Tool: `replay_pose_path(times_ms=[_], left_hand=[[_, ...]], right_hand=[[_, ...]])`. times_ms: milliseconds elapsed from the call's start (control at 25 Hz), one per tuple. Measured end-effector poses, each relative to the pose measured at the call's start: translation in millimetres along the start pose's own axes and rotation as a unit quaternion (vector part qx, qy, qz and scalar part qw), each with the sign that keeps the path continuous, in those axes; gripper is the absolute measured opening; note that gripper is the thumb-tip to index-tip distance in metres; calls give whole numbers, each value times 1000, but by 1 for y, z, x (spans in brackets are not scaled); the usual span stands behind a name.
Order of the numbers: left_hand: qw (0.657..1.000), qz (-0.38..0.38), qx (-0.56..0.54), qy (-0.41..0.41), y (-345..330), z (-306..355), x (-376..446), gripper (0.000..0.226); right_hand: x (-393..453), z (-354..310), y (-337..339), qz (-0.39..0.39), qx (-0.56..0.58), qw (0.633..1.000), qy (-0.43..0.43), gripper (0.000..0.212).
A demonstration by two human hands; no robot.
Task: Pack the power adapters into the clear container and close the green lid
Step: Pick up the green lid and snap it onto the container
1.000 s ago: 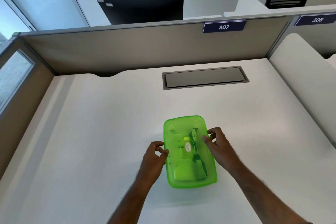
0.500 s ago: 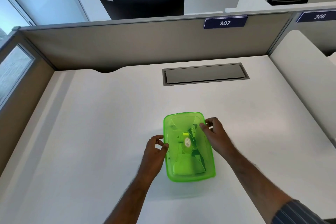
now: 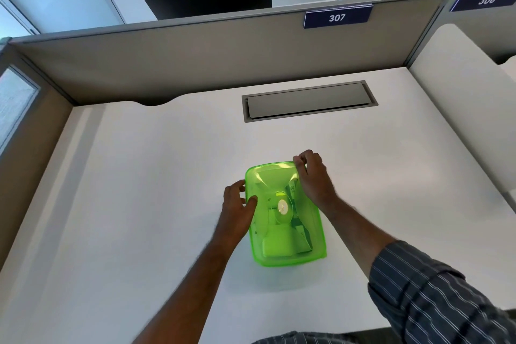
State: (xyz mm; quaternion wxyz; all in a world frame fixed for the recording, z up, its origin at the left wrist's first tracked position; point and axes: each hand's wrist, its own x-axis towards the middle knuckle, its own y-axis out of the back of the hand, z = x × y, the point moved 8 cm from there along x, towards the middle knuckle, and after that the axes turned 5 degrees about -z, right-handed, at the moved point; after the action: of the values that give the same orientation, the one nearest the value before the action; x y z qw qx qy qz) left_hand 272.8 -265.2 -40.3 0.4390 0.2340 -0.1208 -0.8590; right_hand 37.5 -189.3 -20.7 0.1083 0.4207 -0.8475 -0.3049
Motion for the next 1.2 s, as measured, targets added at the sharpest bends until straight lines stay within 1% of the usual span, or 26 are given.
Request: replay_pose_path(times_ms=[160, 320, 400, 480, 560, 760, 880, 920, 1040, 1120, 1200], left_hand=[[999, 0, 39, 2, -1, 18, 28, 45], [997, 24, 73, -4, -2, 27, 47, 31], [994, 51, 95, -26, -3, 31, 48, 25], [988, 74, 120, -67, -5, 34, 46, 21], [982, 84, 137, -96, -7, 35, 44, 20], [976, 97, 153, -121, -6, 40, 46, 18], [971, 97, 172, -133, -3, 48, 48, 17], [966, 99, 198, -132, -2, 51, 50, 18], [937, 96, 318, -107, -5, 64, 61, 23], [933, 70, 344, -77, -8, 69, 77, 27], [940, 23, 337, -38, -12, 65, 92, 35]], right_hand=[[1, -3, 1, 14, -21, 999, 22, 24], [3, -5, 2, 17, -54, 998, 27, 26], [5, -7, 1, 12, -80, 996, 28, 28], [7, -9, 1, 8, -108, 994, 32, 29], [9, -10, 0, 1, -135, 990, 32, 28], [21, -18, -1, -19, -212, 976, 36, 24], [34, -22, -5, -46, -249, 967, 25, 26], [37, -23, -7, -54, -260, 964, 28, 27], [39, -23, -12, -75, -274, 958, 43, 32], [40, -20, -14, -82, -271, 958, 36, 38], [41, -16, -15, -84, -265, 960, 25, 40]])
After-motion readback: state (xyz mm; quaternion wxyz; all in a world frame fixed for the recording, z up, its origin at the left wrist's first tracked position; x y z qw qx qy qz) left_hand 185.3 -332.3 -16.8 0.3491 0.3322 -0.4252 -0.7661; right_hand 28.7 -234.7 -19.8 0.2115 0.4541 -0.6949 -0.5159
